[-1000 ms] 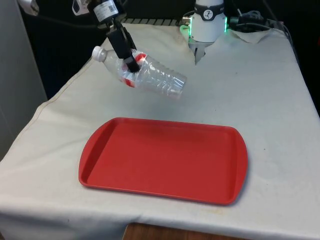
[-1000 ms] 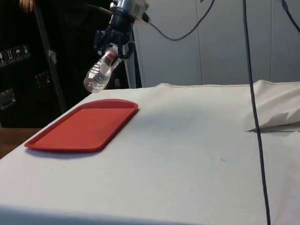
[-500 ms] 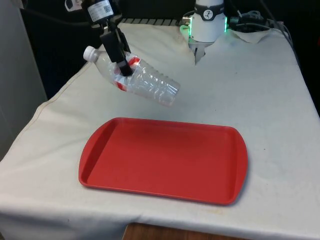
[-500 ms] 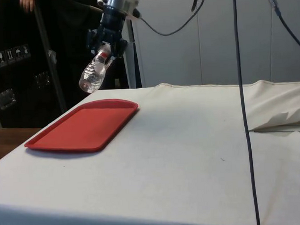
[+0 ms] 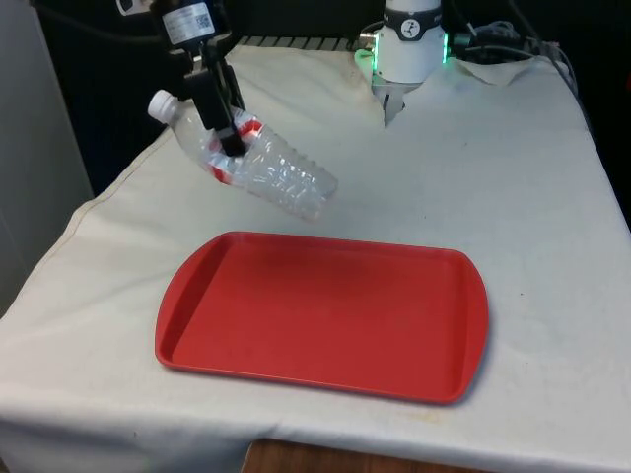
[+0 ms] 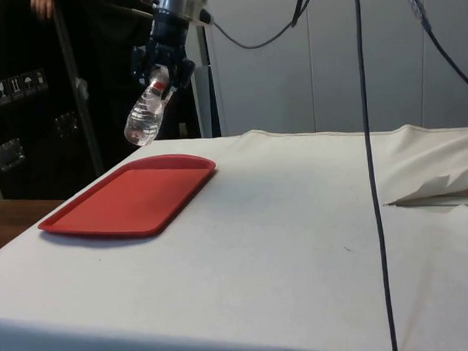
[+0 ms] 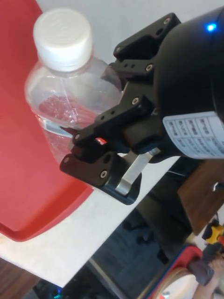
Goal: Place the bottle upright on the tray.
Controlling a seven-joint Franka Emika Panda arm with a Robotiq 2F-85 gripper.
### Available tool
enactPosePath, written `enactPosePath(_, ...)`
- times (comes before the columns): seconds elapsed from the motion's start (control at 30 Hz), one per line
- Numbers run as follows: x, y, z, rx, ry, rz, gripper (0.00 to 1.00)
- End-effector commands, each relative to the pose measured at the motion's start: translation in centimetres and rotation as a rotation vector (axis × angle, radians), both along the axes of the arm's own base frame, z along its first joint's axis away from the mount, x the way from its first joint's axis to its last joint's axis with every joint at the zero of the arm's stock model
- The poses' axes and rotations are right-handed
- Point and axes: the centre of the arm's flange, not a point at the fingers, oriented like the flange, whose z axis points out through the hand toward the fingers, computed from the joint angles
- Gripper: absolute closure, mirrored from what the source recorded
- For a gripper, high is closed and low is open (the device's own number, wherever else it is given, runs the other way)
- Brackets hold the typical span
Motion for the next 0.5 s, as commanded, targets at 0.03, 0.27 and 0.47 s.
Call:
enactPosePath(0.03,0.3,0.0,0.0,-0.019,0.004,-0.005,0.86)
enactPosePath(0.27,0.9,-0.2,0.0,-0.065,0.012,-0.007,0.86)
enactPosePath(0.47,1.5,-0.2,0.0,-0.107,0.017,-0.009,0.86)
